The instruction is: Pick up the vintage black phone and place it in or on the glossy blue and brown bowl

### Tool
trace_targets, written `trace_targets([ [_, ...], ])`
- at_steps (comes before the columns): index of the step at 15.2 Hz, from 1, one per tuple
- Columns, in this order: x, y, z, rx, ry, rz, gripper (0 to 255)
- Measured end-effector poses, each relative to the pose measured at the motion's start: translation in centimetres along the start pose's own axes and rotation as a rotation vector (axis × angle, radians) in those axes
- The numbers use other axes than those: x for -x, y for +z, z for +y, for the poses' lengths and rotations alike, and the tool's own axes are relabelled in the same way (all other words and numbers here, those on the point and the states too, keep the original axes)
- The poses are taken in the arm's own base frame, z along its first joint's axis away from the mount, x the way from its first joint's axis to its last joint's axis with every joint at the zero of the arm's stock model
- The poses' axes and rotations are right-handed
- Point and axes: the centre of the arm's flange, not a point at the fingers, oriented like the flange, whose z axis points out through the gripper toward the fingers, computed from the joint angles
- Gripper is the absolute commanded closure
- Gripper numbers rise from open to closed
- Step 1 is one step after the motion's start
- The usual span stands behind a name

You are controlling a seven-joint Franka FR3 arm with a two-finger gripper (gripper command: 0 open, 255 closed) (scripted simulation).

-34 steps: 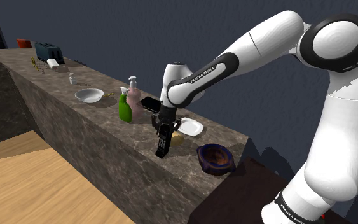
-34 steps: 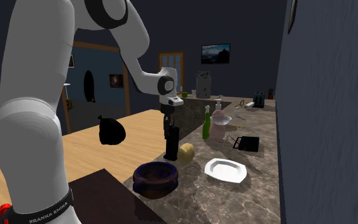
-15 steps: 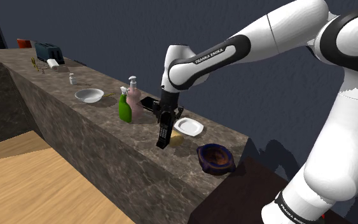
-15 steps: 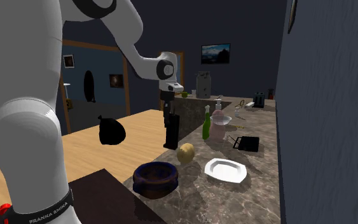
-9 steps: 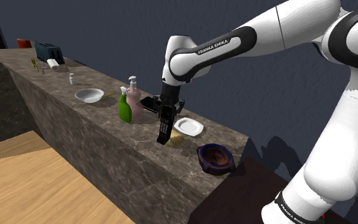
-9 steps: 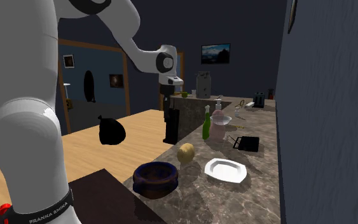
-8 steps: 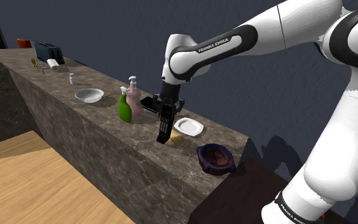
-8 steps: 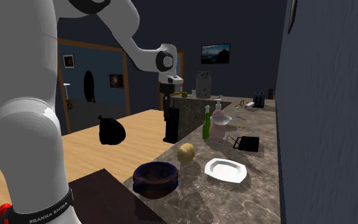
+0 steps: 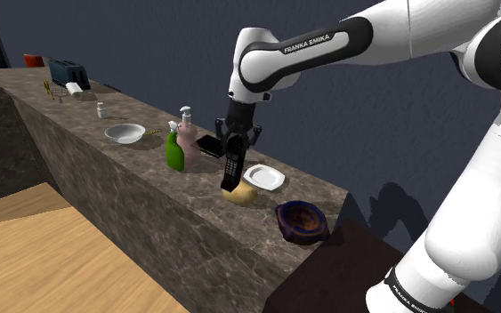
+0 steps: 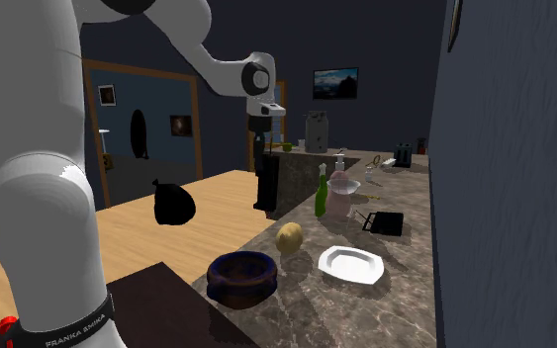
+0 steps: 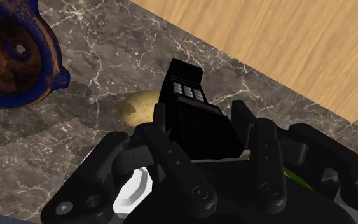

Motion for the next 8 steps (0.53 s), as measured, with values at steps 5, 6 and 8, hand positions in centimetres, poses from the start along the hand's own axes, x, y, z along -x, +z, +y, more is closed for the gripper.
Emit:
trace_targets([
  [5,0.1,-2.5,-0.3,0.000,0.000,0.000,255],
  [6,0.1,-2.8,0.4,0.000,0.000,0.000,255],
  [8,0.6,-3.4,2.5,0.001,0.000,0.000,255],
])
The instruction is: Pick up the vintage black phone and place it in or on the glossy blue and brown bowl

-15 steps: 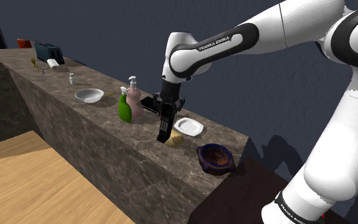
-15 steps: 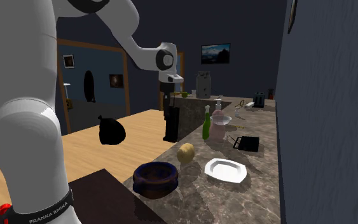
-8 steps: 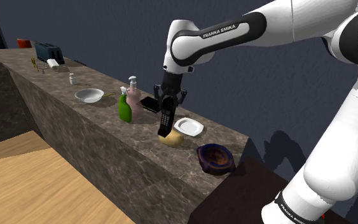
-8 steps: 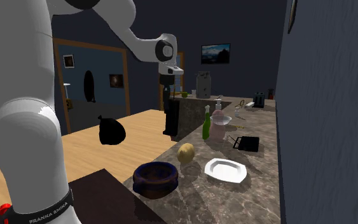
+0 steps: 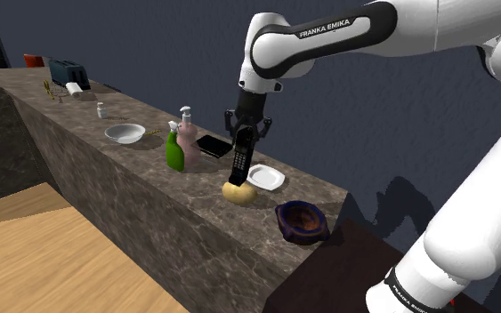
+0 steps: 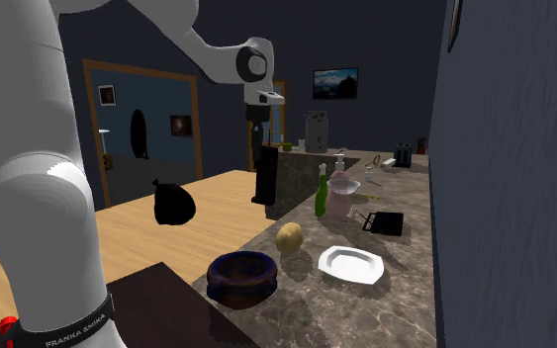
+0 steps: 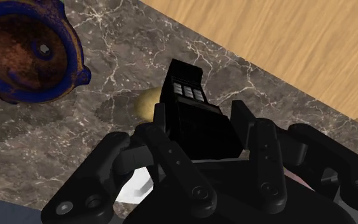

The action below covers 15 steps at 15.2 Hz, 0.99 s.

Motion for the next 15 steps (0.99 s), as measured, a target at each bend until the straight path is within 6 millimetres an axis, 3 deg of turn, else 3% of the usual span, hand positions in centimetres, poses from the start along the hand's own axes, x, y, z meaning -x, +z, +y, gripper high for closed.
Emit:
trace_targets([
  [15,4.1,-3.5,18.9,-0.001,0.001,0.001,255],
])
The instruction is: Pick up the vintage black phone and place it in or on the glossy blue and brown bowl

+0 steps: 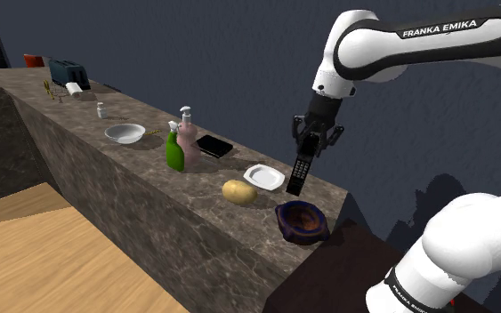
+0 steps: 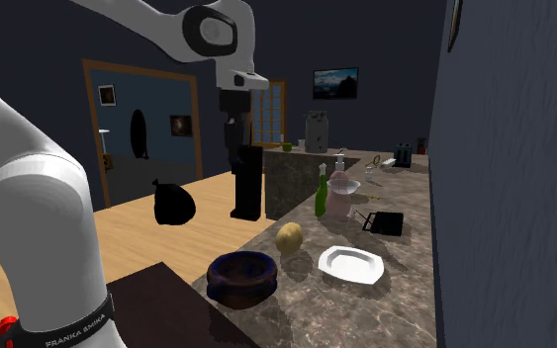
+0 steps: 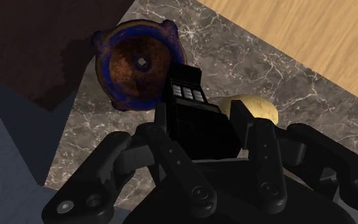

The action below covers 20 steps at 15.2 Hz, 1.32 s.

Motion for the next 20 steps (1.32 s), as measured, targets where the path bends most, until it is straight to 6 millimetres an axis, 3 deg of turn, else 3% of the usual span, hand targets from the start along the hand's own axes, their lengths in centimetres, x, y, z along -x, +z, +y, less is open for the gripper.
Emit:
trace_targets([
  [3,0.4,-0.4,3.7,0.000,0.000,0.000,255],
  [5,0.6,0.0,4.7,0.000,0.000,-0.001,255],
  [20,0.3,7.8,5.4,0.000,0.000,-0.002,255],
])
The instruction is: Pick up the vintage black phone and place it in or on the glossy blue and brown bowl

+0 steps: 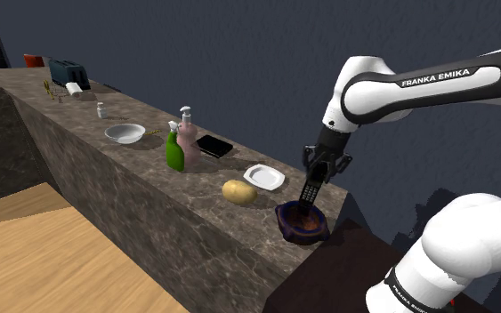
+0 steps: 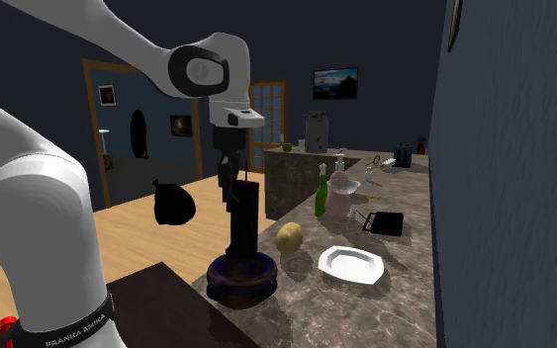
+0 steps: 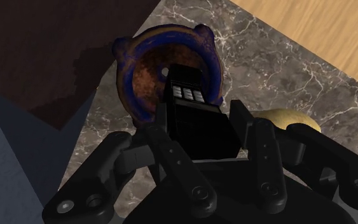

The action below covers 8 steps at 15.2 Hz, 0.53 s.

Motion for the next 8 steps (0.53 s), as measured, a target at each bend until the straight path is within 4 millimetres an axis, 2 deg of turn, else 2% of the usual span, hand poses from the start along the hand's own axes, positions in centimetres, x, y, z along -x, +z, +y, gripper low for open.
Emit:
trace_targets([
  [4,0.0,1.9,0.1,0.000,0.000,0.000,255],
  [8,-0.1,2.2,0.1,0.000,0.000,0.000,255],
])
